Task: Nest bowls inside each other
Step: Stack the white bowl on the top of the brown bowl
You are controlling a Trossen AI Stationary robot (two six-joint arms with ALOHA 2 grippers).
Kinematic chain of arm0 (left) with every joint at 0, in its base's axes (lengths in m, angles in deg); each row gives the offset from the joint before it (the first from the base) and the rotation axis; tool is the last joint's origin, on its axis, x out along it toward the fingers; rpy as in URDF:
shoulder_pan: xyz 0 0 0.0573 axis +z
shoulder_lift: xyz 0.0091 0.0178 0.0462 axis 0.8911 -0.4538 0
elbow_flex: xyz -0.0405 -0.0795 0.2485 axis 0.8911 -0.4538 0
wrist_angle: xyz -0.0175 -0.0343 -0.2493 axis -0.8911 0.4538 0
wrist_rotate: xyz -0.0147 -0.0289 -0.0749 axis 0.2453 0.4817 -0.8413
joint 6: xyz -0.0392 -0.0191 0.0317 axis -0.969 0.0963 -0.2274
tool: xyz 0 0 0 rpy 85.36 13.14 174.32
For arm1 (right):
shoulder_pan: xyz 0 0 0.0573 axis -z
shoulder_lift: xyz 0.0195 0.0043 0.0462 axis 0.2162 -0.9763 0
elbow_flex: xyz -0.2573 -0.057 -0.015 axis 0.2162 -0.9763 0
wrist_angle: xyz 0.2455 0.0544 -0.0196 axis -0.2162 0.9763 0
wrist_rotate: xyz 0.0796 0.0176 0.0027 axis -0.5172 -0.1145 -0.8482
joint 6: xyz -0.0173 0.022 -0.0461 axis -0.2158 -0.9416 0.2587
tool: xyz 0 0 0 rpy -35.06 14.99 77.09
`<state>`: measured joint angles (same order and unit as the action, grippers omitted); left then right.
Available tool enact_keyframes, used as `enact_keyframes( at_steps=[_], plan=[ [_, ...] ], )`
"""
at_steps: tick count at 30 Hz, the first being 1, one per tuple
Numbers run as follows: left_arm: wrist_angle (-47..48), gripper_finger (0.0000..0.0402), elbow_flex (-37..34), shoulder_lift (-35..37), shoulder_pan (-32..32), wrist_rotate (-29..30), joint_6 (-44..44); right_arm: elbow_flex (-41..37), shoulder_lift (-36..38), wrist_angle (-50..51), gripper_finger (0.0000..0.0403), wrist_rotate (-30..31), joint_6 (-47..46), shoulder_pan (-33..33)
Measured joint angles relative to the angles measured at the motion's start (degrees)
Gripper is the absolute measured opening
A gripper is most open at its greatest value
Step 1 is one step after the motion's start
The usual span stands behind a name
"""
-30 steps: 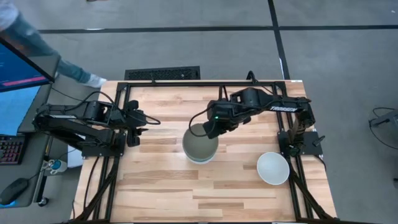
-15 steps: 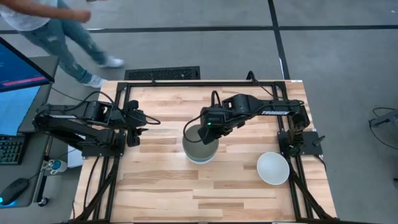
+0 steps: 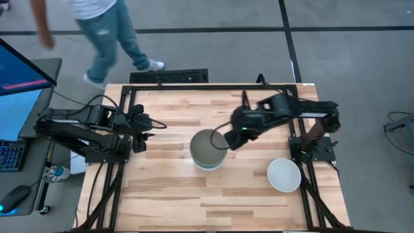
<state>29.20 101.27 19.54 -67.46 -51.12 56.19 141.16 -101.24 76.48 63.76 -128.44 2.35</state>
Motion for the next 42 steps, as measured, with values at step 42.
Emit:
enact_keyframes(
  at_steps=[42],
  plan=[
    [-7.7,0.0139,0.0,-6.5,-1.3,-0.3,4.8,-39.3,-5.4,-10.3,0.0271,-4.5,-46.1,-32.1]
  ],
)
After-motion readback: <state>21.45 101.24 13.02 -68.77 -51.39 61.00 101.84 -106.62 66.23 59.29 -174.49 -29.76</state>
